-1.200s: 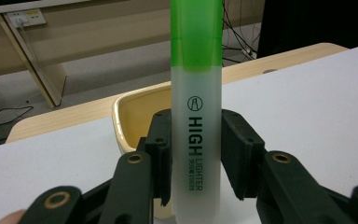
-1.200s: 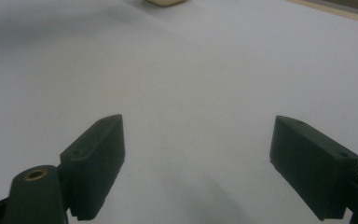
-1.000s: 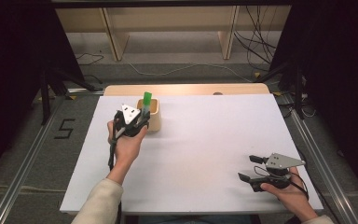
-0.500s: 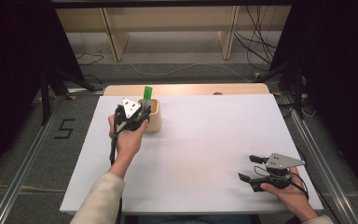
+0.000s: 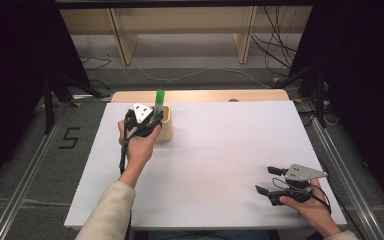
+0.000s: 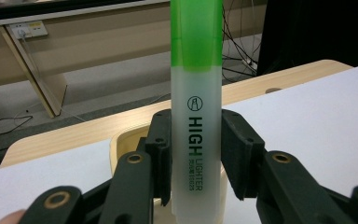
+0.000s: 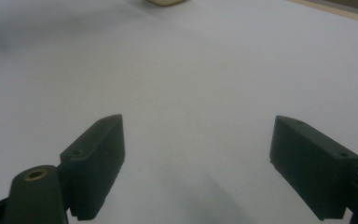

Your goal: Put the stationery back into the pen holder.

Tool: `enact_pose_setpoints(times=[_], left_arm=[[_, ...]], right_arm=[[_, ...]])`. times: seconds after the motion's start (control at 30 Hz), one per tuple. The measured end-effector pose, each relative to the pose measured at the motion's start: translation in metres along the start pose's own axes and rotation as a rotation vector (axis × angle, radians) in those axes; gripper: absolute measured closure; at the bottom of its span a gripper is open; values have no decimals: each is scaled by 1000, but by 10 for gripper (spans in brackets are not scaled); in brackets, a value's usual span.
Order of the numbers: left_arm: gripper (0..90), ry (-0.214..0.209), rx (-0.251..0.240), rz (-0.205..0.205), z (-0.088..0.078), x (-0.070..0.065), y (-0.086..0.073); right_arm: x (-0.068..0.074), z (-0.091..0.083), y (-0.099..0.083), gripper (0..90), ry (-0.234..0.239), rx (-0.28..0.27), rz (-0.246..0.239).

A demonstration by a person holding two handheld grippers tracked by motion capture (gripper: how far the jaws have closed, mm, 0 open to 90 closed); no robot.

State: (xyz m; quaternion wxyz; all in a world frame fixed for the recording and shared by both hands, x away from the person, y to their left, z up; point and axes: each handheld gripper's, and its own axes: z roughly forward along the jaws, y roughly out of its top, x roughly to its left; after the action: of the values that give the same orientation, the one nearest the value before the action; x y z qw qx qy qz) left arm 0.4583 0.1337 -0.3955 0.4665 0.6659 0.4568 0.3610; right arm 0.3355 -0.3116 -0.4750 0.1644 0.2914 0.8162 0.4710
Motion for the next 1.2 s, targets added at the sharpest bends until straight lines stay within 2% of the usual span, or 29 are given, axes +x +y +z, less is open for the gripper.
enact_pose_setpoints(times=[1.2], left_arm=[[661,23,-20,-16,20,2,7]], right_arm=[[0,0,0,186,3,-4,-2]])
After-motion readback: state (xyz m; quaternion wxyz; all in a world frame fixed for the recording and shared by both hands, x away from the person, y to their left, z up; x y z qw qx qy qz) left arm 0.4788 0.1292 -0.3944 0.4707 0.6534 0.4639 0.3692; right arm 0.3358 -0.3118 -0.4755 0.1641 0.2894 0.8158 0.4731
